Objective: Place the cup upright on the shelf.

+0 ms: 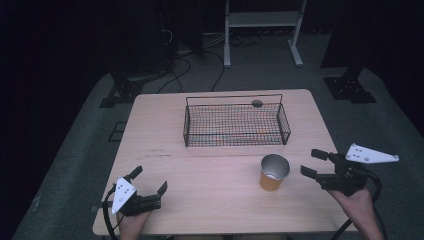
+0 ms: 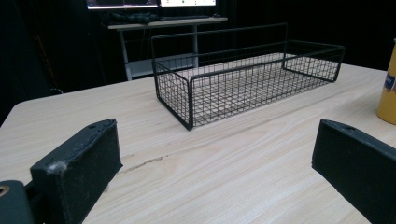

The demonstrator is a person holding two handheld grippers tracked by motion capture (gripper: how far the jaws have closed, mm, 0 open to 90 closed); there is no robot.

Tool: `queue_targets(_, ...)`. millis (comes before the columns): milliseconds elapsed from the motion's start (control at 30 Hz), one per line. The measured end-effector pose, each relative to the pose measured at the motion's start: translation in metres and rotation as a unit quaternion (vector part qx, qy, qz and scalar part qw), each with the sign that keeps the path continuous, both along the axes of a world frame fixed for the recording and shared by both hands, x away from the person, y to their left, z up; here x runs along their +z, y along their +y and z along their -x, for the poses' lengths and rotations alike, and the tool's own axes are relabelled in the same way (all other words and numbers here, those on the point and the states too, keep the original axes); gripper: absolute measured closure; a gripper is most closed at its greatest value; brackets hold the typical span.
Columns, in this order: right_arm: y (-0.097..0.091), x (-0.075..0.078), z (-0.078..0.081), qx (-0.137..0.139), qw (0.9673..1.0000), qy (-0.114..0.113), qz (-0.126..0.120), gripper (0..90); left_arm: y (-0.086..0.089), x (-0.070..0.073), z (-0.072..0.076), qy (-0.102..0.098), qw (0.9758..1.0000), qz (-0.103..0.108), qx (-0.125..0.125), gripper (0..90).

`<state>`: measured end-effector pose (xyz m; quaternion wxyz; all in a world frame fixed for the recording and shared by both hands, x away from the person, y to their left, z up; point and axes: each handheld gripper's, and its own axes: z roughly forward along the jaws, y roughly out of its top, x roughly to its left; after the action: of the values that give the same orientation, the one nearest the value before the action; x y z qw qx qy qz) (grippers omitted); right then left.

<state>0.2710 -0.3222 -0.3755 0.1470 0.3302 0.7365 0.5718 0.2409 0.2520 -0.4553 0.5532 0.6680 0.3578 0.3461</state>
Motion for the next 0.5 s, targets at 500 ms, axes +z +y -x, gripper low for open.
queue_targets(500, 0.030, 0.000, -0.034, 0.005, 0.9991, 0.017, 0.038, 24.3, 0.001, 0.000, 0.003, -0.002, 1.0000, 0.000, 0.002, 0.1)
